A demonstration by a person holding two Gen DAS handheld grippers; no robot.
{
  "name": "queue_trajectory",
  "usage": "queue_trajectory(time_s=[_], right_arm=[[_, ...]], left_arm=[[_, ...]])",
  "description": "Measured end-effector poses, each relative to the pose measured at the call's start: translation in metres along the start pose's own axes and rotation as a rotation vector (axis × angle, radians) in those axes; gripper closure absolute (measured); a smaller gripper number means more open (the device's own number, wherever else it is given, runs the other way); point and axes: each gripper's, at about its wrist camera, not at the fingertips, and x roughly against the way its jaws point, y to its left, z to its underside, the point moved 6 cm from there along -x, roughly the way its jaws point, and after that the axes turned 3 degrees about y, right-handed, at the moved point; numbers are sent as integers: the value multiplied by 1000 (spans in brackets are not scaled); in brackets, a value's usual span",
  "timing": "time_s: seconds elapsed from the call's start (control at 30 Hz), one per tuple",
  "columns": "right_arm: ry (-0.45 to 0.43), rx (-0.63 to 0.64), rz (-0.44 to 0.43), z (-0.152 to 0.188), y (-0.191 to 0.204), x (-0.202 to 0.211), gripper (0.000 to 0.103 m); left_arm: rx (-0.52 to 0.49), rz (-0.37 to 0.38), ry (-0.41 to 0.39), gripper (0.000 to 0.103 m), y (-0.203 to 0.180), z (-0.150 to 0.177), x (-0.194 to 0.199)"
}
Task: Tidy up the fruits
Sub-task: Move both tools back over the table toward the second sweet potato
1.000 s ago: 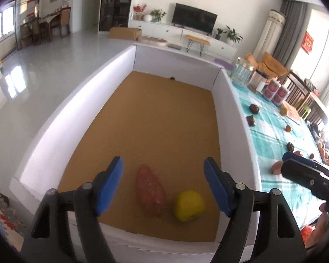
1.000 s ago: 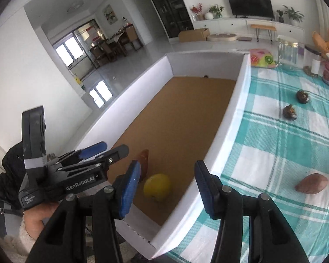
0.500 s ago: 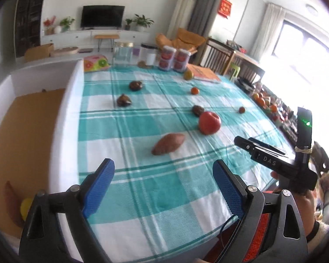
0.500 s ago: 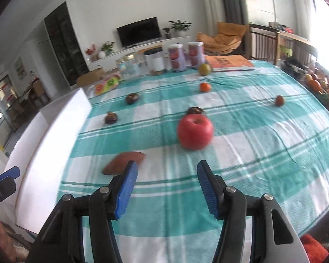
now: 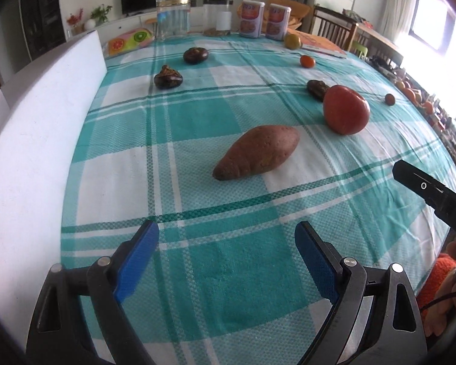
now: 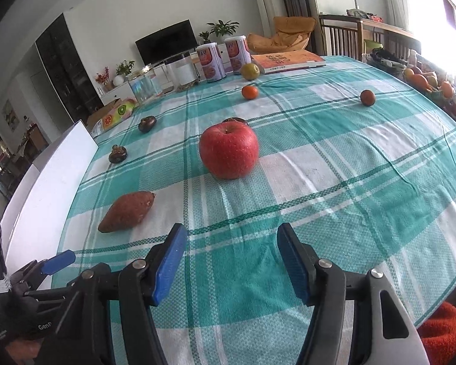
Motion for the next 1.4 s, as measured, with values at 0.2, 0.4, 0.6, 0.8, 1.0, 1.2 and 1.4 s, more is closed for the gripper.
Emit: queue_trajectory(time_s=[0.2,0.4,0.6,0.8,1.0,1.2,1.4], right_arm=[[12,-20,3,4,-5,-7,40],[25,-42,3,7,-11,-11,40],[33,-29,8,8,-8,-13,39],[30,-38,0,8,-9,-12,36],[36,-52,-16,9,-10,-14,35],[32,-61,-31,8,-11,-13,35],[24,-74,-47,8,-14,-11,35]], left_arm=[[8,-30,38,11,6,7,-16],[-6,-51,47,10,7,8,-21],[-12,-57,47,8,7,8,-23],[49,39,30,8,12,5,-13],[98,123,-51,8,19,-21,12],[206,194,-40,8,33,-61,7],[204,174,-6,9,30,-99,-7]])
